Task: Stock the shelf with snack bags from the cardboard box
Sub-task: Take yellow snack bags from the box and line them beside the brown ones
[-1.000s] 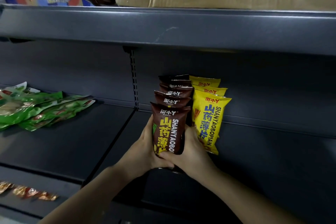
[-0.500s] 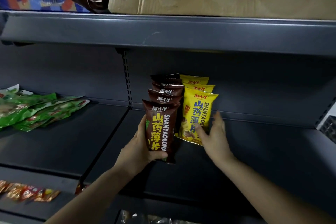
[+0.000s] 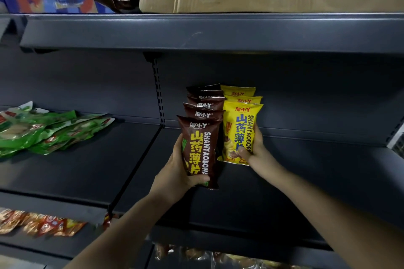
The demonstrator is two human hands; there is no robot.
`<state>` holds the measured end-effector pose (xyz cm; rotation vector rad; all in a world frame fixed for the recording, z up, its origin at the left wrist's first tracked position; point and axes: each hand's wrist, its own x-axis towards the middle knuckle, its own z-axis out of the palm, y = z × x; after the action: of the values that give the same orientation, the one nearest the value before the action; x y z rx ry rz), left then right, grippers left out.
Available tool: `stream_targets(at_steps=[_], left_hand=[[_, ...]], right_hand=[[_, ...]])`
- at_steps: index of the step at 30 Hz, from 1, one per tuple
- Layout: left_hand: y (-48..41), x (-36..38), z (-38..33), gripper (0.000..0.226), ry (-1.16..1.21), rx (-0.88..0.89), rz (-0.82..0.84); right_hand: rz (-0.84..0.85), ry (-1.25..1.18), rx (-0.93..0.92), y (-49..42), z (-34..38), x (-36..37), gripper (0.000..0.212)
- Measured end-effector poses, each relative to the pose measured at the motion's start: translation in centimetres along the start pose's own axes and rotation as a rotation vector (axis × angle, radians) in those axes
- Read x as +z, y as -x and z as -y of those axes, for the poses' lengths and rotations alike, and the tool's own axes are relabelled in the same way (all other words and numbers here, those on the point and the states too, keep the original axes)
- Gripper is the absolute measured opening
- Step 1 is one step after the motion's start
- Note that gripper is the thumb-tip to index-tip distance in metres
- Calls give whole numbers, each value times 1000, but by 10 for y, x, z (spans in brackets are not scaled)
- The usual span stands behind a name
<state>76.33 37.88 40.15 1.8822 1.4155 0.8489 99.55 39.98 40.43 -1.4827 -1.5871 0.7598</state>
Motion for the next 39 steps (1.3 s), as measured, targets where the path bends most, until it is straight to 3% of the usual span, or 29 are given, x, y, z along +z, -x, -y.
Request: stream_targets(at_steps=[3,8,15,17,20,23,29,33,39], left_hand=[[-1,2,0,120,-25,20,-20],[-3,4,2,123,-23,31,-15],[1,5,8,125,11,27,-52],[8,7,6,109,7,27,-131],[32,13,-18,57,-89,76,-385],[50,24,-38,42,-189,153,-538],[90,68,-73,39,-206,143,-531],[119,107,-95,34,-230,259,-527],[183,197,-124,26,-220,470,-284]], right_hand=[[15,20,13,3,0,3,75],[16,42,16,0,-1,5,72],[-77,127,59,5,1,-6,60],[-88,191,90,11,3,-16,56],[-90,256,106,25,3,-34,31],[-62,232,116,44,1,-51,23],[56,140,157,108,-1,-89,27],[72,104,146,158,0,-117,24],[209,24,162,240,-15,-149,23]])
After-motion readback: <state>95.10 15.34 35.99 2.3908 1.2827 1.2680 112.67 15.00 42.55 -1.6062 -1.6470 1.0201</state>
